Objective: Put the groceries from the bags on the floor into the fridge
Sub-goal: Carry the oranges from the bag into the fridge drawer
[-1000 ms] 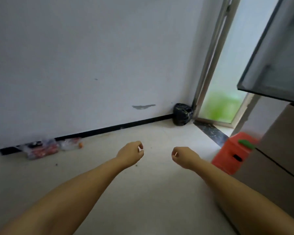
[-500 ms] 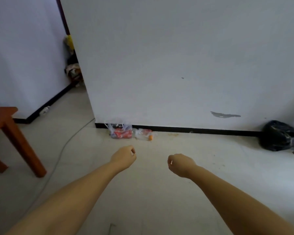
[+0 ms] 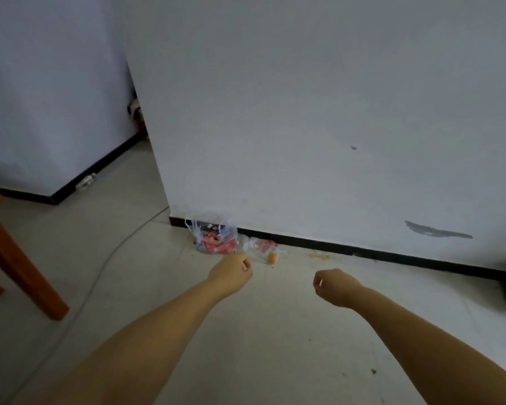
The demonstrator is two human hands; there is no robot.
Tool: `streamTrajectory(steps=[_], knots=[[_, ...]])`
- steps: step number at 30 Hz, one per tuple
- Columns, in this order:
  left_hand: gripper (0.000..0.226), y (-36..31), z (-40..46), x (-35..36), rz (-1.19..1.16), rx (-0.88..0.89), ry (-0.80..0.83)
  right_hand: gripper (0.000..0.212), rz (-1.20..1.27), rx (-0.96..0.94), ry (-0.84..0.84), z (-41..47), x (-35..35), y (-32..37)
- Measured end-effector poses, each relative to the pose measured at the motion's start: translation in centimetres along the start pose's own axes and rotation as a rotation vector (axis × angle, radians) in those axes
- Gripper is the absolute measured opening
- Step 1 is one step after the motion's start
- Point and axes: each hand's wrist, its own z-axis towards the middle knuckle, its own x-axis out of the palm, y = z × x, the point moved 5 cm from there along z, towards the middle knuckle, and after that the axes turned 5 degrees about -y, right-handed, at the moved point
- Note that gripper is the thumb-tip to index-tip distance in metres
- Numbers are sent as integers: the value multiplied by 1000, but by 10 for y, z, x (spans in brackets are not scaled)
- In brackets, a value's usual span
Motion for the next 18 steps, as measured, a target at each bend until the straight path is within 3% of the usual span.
streamTrajectory(steps=[3,10,14,18], knots=[[7,15,48,-1,35,-26,19,25,-2,-16,41,55,-1,1],[16,53,208,-17,84,-13,52,26,23,-5,87,203,-15,11],[15,66,296,-29,132,5,158,25,71,73,119,281,-30,9],[31,74,379,-26,148,-9,239,24,148,112,137,335,-33,8]])
